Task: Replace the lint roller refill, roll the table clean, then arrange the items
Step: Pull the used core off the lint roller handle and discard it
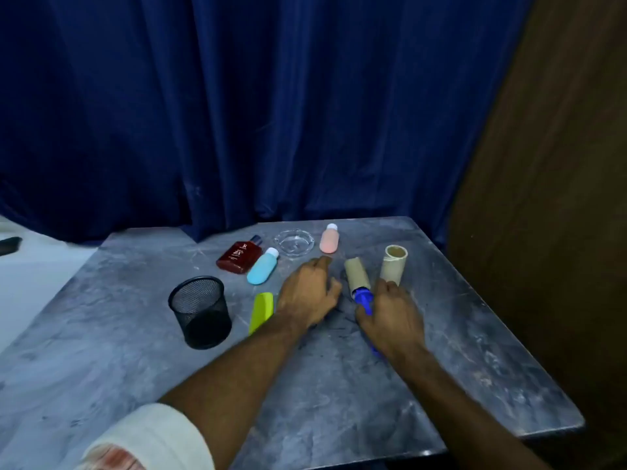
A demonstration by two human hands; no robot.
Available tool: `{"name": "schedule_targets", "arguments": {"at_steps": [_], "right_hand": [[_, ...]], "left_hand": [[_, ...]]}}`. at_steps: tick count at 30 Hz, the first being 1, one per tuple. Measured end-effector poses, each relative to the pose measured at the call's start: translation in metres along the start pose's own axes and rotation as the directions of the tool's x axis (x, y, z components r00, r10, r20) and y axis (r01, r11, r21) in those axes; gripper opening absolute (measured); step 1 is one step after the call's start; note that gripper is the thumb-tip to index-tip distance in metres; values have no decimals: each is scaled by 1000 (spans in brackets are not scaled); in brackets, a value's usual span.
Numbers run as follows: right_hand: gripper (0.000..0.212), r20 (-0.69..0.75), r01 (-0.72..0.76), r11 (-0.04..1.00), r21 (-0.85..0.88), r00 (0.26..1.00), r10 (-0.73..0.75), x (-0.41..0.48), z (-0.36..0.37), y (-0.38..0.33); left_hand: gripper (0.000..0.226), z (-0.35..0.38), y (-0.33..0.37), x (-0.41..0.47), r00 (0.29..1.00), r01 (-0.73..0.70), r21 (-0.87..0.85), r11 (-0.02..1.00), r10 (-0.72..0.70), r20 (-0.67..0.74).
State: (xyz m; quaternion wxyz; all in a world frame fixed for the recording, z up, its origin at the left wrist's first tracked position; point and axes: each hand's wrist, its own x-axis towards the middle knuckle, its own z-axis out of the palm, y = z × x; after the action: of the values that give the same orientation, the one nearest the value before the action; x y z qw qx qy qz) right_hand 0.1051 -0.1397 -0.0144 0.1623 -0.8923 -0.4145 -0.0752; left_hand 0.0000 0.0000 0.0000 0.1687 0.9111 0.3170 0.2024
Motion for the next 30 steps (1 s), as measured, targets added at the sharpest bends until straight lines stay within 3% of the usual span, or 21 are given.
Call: {"name": "schedule_targets", "arguments": {"at_steps": [4, 7, 9, 12, 15, 17, 20, 22, 24, 30], "right_hand": [[37, 60, -65, 991, 114, 996, 58, -3, 7, 0], [27, 46, -79, 980, 181, 996, 72, -7, 13, 6], [19, -8, -91, 956, 278, 995, 97, -13, 14, 14], [10, -91, -53, 887, 459, 990, 107, -27, 11, 23], [8, -107, -1, 789, 614, 991, 85, -41, 2, 29], [13, -124, 62, 741, 668, 992, 28, -49, -9, 30], [16, -156, 196, 762, 617, 980, -126, -57, -24, 28], [18, -182, 313, 791, 526, 950, -254, -62, -34, 25], [23, -189, 405, 797, 449, 914, -358, -68, -42, 20], [29, -185, 499, 806, 320, 867, -463, -84, -57, 0]], "left_hand": [[50, 8, -1, -9, 995, 99, -157, 983, -99, 8], [52, 15, -3, -14, 977, 211, -385, 898, -209, 47], [49, 20, -4, -18, 948, 311, -568, 762, -294, 125], [55, 23, -6, -32, 892, 418, -786, 456, -372, 258], [61, 10, -3, -55, 869, 415, -892, 179, -370, 330], [63, -4, 3, -71, 874, 399, -912, 98, -339, 346], [59, -22, 10, -93, 900, 334, -940, 69, -318, 297], [46, -34, 12, -107, 918, 264, -960, 95, -330, 220], [50, -46, 11, -124, 922, 217, -967, 132, -355, 158], [36, -64, -2, -162, 914, 130, -963, 235, -405, 25]]}}
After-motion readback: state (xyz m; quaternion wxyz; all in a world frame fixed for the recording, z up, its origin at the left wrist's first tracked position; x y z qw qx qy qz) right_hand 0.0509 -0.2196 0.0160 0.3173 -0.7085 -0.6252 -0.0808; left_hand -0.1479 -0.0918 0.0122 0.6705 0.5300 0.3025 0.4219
